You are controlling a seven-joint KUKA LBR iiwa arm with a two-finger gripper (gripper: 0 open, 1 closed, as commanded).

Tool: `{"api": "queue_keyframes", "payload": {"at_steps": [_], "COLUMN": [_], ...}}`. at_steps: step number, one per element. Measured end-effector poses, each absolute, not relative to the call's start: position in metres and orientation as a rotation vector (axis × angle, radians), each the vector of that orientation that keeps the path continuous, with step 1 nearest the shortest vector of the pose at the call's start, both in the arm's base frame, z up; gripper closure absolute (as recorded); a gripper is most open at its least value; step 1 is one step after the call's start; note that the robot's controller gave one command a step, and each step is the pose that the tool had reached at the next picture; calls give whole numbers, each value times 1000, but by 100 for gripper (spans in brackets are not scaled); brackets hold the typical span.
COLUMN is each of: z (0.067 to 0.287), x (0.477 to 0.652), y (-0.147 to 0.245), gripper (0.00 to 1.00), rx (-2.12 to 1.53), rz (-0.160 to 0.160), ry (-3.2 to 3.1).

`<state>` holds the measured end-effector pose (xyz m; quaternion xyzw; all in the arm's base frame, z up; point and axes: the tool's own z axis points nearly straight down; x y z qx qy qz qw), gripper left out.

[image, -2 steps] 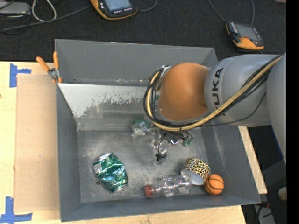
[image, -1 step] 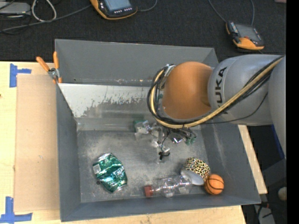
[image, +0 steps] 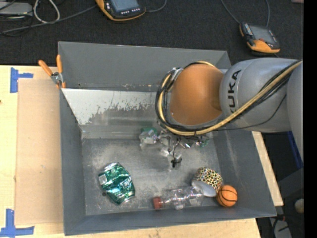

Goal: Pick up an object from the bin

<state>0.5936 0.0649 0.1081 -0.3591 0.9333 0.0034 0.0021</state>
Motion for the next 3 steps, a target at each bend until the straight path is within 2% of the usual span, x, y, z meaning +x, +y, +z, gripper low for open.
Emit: {"api": "queue_keyframes", "payload": {"at_steps": [1,2,3], "z": [134,141,155], "x": [597,571,566], "y": [26,59,46], "gripper": [0,0,0], "rx": [-970,-1042,-1031], "rz": [12,18,25], "ry": [2985,2965,2965]}}
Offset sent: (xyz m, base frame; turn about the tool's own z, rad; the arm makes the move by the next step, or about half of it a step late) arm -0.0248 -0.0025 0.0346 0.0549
